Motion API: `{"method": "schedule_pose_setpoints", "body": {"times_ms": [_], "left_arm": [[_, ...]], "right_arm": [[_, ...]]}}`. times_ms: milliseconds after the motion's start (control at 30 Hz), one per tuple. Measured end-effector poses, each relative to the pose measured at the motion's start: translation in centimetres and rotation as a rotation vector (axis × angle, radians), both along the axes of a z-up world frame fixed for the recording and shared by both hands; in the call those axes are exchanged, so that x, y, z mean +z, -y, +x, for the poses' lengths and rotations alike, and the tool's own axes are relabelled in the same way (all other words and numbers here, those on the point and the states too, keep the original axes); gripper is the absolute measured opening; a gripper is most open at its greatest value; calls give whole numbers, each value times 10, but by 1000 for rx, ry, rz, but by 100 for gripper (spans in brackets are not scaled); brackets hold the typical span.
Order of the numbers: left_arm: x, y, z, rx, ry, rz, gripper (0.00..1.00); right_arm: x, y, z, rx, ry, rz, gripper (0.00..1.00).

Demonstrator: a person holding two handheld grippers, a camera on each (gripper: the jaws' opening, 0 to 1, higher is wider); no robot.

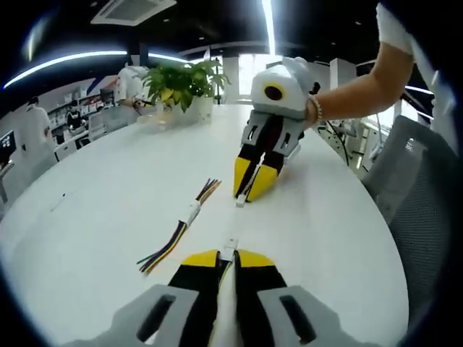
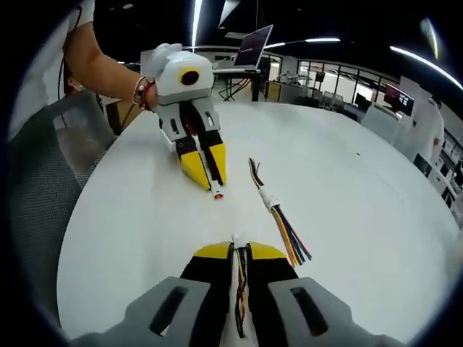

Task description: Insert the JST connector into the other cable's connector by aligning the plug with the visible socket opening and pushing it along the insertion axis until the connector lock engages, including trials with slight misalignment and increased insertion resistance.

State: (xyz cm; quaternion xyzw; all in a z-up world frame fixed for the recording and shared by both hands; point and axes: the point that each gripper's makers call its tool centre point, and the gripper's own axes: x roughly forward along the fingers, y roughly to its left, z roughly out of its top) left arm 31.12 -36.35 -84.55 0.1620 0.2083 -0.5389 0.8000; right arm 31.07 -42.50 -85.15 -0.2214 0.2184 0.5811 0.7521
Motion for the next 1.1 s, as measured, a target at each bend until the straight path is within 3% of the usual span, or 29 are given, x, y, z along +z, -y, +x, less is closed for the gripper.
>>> {"method": "schedule_pose_setpoints", "body": {"times_ms": [300, 633, 800, 1100], "left_arm": [[0, 0, 1, 14, -9, -19, 1], [0, 0, 1, 13, -9, -20, 1], [0, -1, 1, 13, -10, -21, 1], [0, -1, 1, 12, -9, -21, 1]], "right_arm": [[1, 2, 2, -86, 16, 69, 3], [2, 2, 3, -115, 20, 126, 5], [3, 1, 2, -133, -1, 143, 12], [2, 2, -1, -114, -15, 202, 5]]}}
